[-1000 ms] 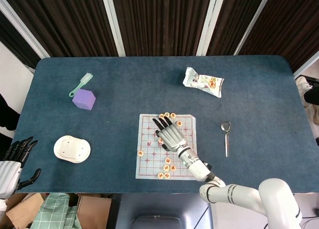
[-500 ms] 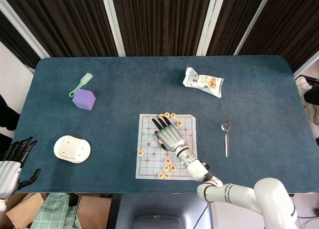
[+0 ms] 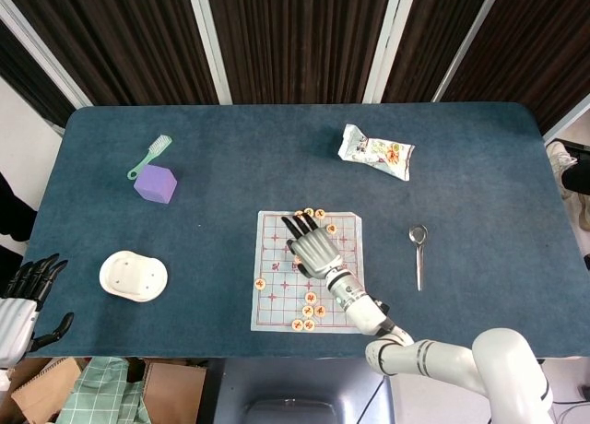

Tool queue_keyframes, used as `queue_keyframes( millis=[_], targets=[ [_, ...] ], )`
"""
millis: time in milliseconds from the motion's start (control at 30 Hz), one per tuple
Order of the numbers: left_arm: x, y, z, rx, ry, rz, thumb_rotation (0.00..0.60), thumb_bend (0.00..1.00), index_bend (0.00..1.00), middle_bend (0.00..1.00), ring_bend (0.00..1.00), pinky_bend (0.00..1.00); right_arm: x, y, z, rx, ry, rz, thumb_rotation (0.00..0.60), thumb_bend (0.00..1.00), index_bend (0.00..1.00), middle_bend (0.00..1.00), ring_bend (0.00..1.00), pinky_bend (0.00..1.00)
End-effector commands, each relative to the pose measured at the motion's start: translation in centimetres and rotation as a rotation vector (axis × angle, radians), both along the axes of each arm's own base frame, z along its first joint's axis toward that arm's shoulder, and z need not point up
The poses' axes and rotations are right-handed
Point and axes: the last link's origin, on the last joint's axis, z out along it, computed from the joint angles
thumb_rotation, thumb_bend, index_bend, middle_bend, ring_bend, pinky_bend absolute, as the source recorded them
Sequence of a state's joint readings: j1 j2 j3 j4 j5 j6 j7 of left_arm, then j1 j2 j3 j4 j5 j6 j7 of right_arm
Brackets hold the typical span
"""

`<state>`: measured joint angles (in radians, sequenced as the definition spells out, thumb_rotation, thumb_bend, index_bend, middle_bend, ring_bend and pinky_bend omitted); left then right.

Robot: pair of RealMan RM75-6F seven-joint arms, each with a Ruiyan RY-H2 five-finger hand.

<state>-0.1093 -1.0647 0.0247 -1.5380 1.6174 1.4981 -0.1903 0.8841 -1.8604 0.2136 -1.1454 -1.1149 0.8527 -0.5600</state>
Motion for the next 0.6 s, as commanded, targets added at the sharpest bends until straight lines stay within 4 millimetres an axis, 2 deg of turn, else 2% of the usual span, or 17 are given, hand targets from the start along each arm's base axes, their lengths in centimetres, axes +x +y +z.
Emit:
queue_keyframes(
  millis=[33, 267, 467, 600],
  targets=[
    [0.0, 0.0, 0.0, -0.001, 0.001, 0.0, 0.6, 0.36, 0.0, 0.0, 0.0, 0.0, -0.3, -0.1, 0.8, -0.016, -0.006, -0.001, 0.6, 0.49, 0.66, 0.1, 0.0, 0.0],
    [0.2, -0.2, -0.1, -0.002, 0.003, -0.005, 0.6, 0.36, 0.0, 0.0, 0.0, 0.0, -2.2, -0.8, 2.6, -0.056, 0.003, -0.038, 0.6, 0.49, 0.66, 0.11, 0.0, 0.0],
    [0.2, -0.2, -0.3, -0.008, 0.005, -0.008, 0.6, 0.36, 0.0, 0.0, 0.0, 0.0, -3.8, -0.9, 2.7, -0.061, 0.048, -0.047, 0.6, 0.49, 0.66, 0.11, 0.0, 0.0],
    [0.2, -0.2, -0.4, -0.009, 0.006, -0.007, 0.6, 0.36, 0.0, 0.0, 0.0, 0.0, -4.0, -1.0, 2.5, -0.062, 0.054, -0.048, 0.6, 0.49, 0.66, 0.11, 0.0, 0.0]
  ],
)
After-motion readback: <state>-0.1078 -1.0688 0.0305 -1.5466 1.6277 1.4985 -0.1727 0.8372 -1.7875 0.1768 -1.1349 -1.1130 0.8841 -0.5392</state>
